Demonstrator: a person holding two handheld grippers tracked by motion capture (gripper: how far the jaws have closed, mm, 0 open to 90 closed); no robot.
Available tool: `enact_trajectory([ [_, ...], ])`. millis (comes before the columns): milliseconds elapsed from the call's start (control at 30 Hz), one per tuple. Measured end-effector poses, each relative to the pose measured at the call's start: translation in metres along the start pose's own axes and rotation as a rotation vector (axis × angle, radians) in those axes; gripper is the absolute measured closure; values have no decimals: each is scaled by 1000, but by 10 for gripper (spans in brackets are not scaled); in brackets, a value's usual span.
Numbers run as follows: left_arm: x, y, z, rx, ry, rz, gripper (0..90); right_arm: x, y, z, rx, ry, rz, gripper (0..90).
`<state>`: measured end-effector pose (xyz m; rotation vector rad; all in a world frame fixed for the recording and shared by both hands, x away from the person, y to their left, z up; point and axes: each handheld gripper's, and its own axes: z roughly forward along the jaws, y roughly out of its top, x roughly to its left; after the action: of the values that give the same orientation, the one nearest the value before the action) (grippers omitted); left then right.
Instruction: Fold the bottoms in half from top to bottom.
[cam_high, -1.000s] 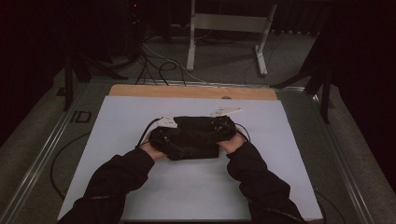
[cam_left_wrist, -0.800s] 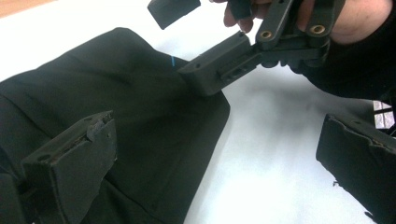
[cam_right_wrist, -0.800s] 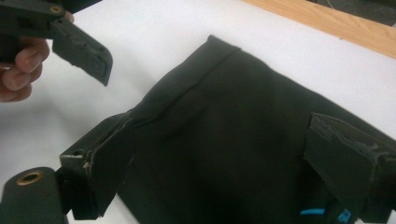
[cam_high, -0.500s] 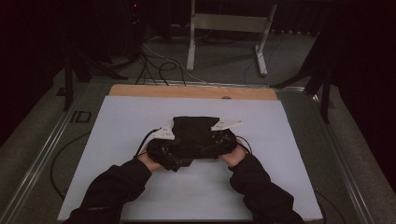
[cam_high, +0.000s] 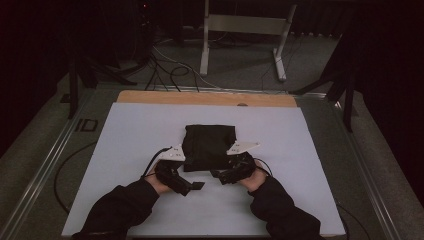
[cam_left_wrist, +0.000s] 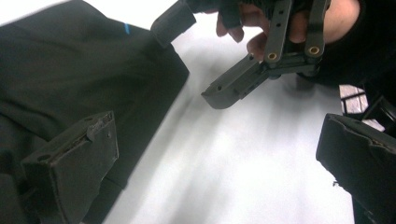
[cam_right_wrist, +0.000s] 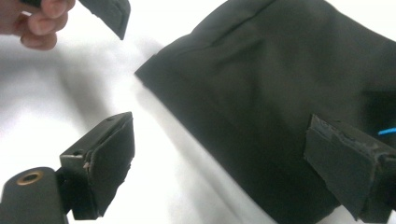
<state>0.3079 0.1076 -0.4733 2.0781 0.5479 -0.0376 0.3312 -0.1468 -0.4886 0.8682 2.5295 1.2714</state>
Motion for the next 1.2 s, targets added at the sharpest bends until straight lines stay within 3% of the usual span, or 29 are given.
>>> enact_trajectory([
  [167,-6,-5,-4,-6,-5,12,0,10,-7,-6,10,11,-45,95],
  [967,-22,-30,-22,14,-29,42,0,24,-36,-36,-6,36,-109,98],
  [1200,-21,-39,-30,16,-24,24,0,24,-44,-45,12,29,-105,98],
])
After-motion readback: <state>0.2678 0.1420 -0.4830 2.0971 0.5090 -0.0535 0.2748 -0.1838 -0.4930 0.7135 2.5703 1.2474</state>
